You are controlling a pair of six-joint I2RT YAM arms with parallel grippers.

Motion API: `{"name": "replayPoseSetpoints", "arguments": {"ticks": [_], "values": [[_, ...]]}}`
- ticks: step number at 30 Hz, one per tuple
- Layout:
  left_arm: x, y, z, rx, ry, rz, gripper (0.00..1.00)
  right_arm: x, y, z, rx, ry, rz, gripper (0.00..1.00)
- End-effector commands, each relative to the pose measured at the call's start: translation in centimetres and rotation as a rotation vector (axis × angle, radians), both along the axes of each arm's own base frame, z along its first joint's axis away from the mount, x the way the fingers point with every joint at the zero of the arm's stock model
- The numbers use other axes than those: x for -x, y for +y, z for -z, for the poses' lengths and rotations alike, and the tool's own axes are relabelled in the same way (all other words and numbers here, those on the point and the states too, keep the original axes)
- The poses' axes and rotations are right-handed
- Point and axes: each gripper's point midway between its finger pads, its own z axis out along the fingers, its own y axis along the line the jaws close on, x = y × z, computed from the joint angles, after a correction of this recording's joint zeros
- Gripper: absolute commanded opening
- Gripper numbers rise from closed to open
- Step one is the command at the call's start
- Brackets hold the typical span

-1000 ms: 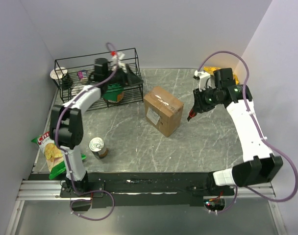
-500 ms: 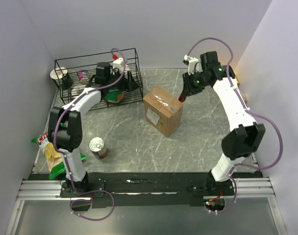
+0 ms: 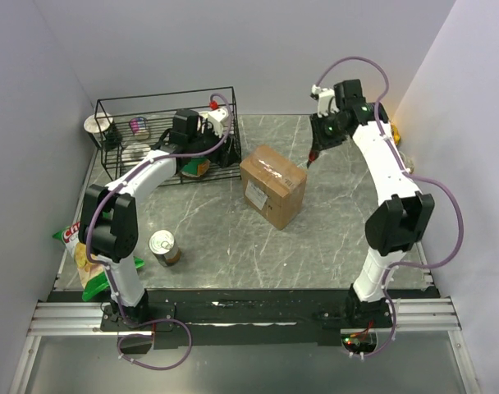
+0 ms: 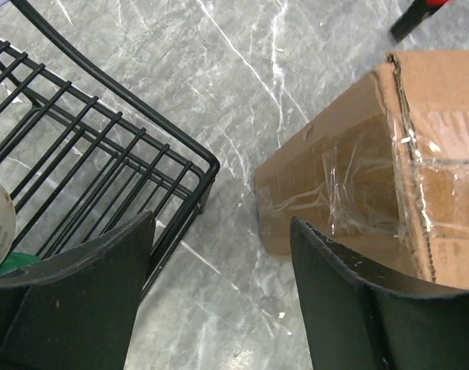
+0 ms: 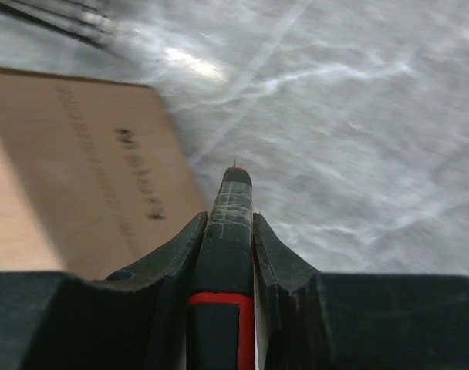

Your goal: Unpack the express box

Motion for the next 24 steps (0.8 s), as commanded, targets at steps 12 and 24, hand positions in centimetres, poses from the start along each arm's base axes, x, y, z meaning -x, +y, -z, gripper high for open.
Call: {"name": "replayPoseSetpoints", "arguments": {"ticks": [12, 24], "values": [[-0.7, 1.8, -2.3, -0.035, -0.112, -0.011, 0.79, 12.2, -2.9, -2.4, 0.074, -0.112, -0.084, 0.0], [3.7, 2.1, -7.6, -0.042, -0.243, 0.1, 0.76, 15.2, 1.1, 0.4, -0.063, -0.134, -0.311, 0.0]]}}
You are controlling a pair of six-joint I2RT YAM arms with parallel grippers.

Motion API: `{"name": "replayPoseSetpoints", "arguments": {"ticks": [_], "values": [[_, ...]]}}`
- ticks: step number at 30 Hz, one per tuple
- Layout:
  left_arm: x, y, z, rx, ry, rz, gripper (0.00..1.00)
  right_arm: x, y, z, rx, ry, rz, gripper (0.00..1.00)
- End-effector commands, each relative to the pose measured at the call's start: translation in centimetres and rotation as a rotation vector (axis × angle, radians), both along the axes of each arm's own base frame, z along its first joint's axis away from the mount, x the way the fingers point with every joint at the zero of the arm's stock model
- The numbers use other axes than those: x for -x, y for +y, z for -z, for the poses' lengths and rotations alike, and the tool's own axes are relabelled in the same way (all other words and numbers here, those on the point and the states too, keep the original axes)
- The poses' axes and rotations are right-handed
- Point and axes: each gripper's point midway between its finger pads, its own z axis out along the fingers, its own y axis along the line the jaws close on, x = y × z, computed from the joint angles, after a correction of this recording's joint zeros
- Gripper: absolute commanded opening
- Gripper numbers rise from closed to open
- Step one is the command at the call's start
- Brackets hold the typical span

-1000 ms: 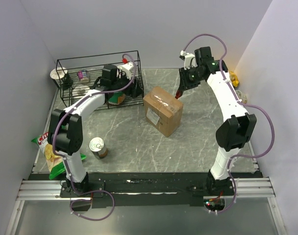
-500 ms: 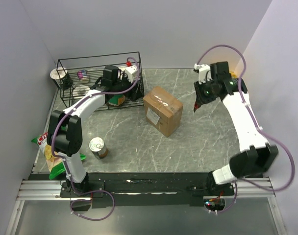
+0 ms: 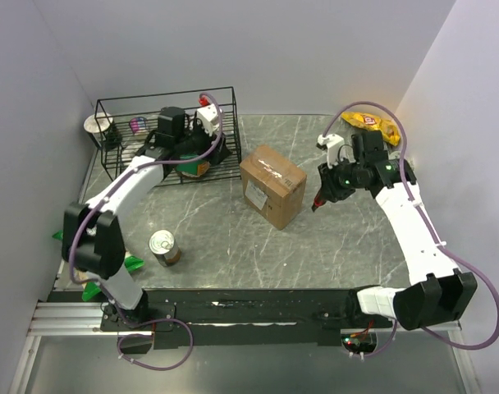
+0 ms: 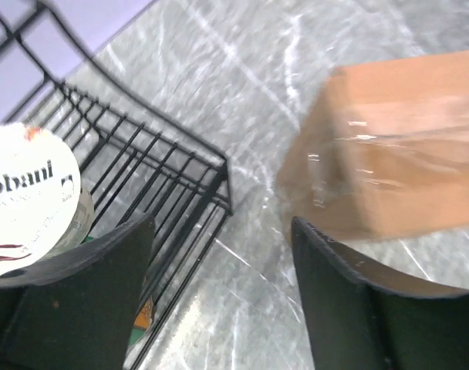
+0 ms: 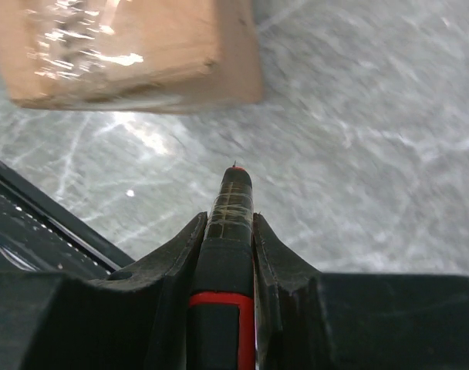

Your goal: Unpack the express box

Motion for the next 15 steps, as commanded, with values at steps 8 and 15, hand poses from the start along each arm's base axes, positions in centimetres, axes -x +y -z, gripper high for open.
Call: {"name": "replayPoseSetpoints", "arguments": {"ticks": [8, 15], "values": [[9.1, -1.5, 0.3, -0.028, 0.069, 0.337, 0.74, -2.4, 3.3, -0.3, -0.11, -0.148, -0.064, 0.0], [8.1, -5.2, 2.2, 0.002, 0.1, 0.451, 0.82, -3.1, 3.1, 1.0, -0.062, -0.116, -0.082, 0.0]]}}
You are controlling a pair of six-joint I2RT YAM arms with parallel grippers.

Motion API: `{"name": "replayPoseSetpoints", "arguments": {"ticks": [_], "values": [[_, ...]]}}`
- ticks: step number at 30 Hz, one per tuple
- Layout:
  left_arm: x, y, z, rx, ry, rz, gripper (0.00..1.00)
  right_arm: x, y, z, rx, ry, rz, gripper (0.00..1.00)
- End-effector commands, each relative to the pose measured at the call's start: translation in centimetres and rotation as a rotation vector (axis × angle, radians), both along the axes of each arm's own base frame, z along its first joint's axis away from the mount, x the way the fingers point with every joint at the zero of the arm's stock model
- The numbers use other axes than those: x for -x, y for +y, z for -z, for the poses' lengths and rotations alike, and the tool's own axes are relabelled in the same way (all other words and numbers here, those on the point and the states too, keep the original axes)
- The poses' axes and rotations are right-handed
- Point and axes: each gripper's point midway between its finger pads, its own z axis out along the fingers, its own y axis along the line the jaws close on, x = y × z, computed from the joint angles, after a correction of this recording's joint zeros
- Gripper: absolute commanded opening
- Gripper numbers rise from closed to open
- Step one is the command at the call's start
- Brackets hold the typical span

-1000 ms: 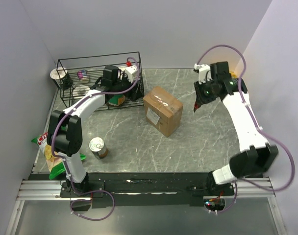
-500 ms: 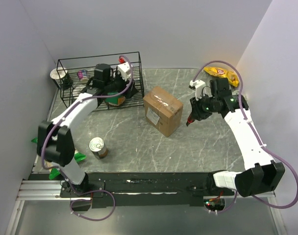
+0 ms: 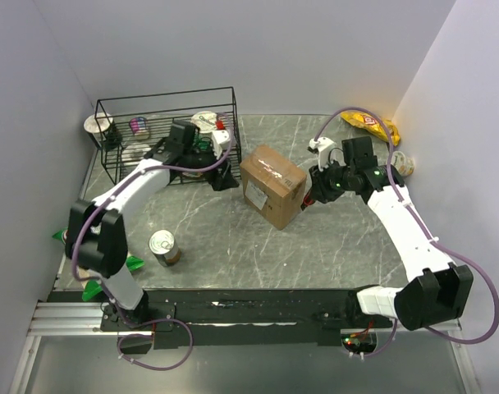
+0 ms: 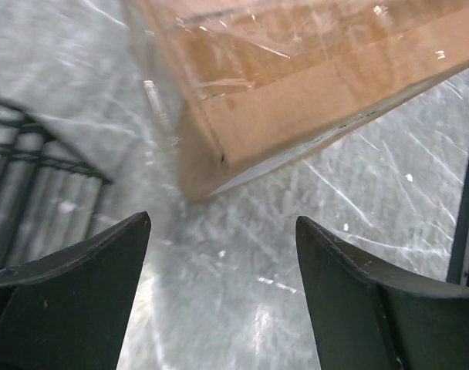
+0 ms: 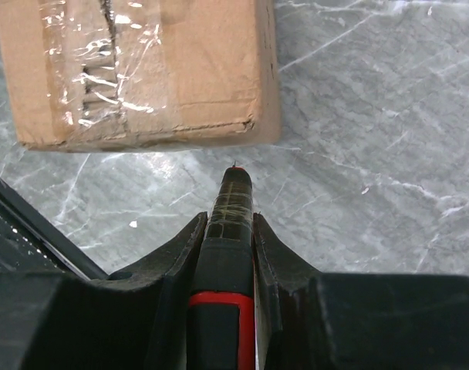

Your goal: Unpack the express box

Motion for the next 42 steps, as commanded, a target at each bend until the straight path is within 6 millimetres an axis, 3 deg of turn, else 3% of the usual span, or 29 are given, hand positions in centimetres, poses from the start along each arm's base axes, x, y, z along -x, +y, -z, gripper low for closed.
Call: {"name": "replayPoseSetpoints", "arguments": {"ticks": [1, 7, 18, 21, 28, 33, 37, 42], "values": [[0.3, -3.2, -1.0, 0.056, -0.034, 0.119, 0.82, -2.2, 0.6, -1.4, 0.004, -0.074, -0.016, 0.0], [1.1, -5.7, -0.7, 0.046, -0.047, 0.147, 0.82, -4.2, 0.4, -1.4, 0.048, -0.105, -0.019, 0.0], [8.5, -7.9, 0.4, -0.018, -0.055, 0.312, 0.8, -6.7, 1.2, -0.9, 0.056, -0.132, -0.073, 0.0], [10.0, -7.8, 0.9, -0.038, -0.041, 0.336, 0.8, -7.4, 1.8, -1.0, 0.046, -0.148, -0.105, 0.0], [12.6, -5.5, 1.8, -0.112, -0.032, 0.396, 0.79, -8.9, 3.3, -0.8, 0.015, -0.16, -0.17, 0.0], [12.4, -5.2, 1.0, -0.104, -0.017, 0.344, 0.8, -10.1, 3.5, -0.7, 0.011, -0.146, -0.154, 0.0], [10.1, -5.6, -0.2, -0.067, 0.037, 0.25, 0.81, -10.9, 2.9, -0.5, 0.037, -0.141, -0.114, 0.0], [9.9, -5.1, -0.1, -0.101, 0.114, 0.293, 0.8, -11.4, 2.7, -0.7, 0.032, -0.153, -0.082, 0.0]]}}
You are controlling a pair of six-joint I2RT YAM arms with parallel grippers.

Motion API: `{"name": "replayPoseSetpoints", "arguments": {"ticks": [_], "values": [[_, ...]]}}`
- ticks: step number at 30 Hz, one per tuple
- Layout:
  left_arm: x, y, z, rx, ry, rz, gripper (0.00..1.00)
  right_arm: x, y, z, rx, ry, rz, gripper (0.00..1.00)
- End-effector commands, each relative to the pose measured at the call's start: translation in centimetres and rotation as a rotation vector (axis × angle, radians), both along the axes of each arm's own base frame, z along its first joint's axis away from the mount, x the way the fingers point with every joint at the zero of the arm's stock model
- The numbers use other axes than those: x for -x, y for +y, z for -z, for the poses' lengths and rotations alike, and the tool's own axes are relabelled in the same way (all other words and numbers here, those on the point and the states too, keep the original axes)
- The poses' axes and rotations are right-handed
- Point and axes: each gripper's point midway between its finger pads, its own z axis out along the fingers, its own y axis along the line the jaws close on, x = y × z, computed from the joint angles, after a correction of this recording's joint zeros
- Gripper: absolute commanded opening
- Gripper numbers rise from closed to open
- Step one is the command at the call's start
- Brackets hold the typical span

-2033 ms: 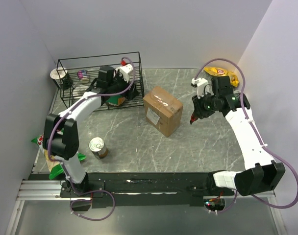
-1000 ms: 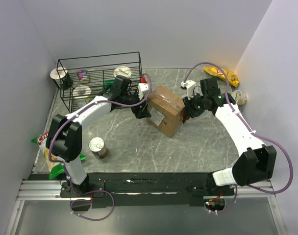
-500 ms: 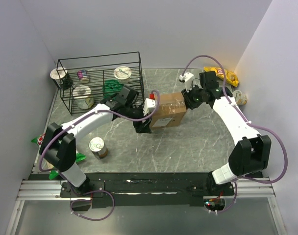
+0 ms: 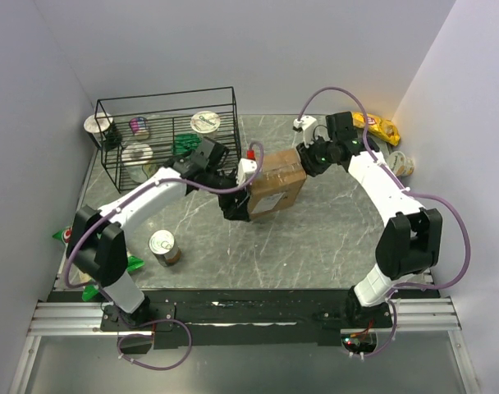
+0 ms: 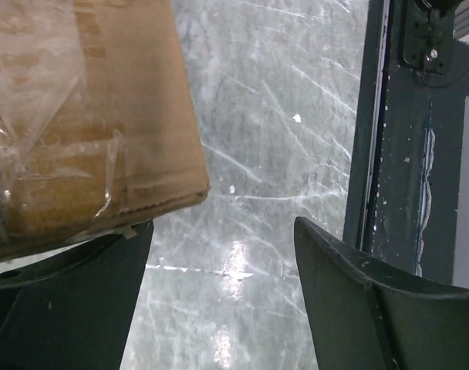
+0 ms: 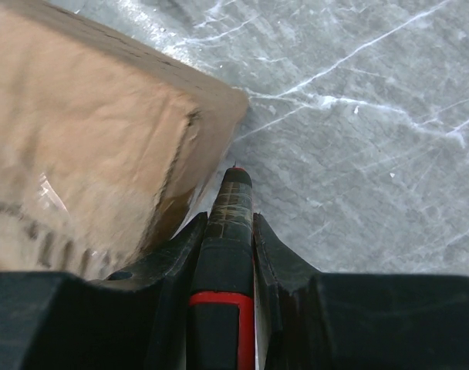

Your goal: Unpack the express box

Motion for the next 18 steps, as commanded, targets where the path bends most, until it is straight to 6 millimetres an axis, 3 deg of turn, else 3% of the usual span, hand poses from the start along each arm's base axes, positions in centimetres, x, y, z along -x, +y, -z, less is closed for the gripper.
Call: {"name": "replayPoseSetpoints", "arguments": {"ticks": [1, 7, 8, 9, 11, 15, 17, 18], "values": [[-1.3, 0.1, -2.8, 0.035, 0.002, 0.029, 0.8, -1.3, 1.1, -2.6, -0.045, -0.073, 0.005, 0.0], [-2.3, 3.5, -4.7, -0.002, -0.044, 0.034, 0.81, -1.9, 1.4, -2.3, -0.062, -0.064, 0.014, 0.0], [-1.7, 4.1, -5.0, -0.024, -0.037, 0.041, 0.81, -2.1, 1.4, -2.3, -0.059, -0.068, 0.012, 0.0], [-2.2, 4.1, -6.6, -0.017, -0.085, 0.048, 0.82, -2.3, 1.5, -2.4, -0.06, -0.073, 0.011, 0.0], [-2.6, 4.6, -7.6, -0.037, -0.134, 0.06, 0.82, -2.8, 1.4, -2.6, -0.056, -0.082, 0.013, 0.0], [-6.1, 2.9, -13.0, 0.056, -0.293, 0.02, 0.83, -3.8, 0.9, -2.9, -0.044, -0.091, 0.045, 0.0], [-7.9, 1.4, -14.5, 0.126, -0.259, -0.076, 0.84, -4.1, 0.6, -3.3, -0.063, -0.089, 0.071, 0.0], [-10.2, -0.1, -16.8, 0.216, -0.348, -0.117, 0.85, -4.2, 0.3, -3.2, -0.068, -0.086, 0.084, 0.0]]}}
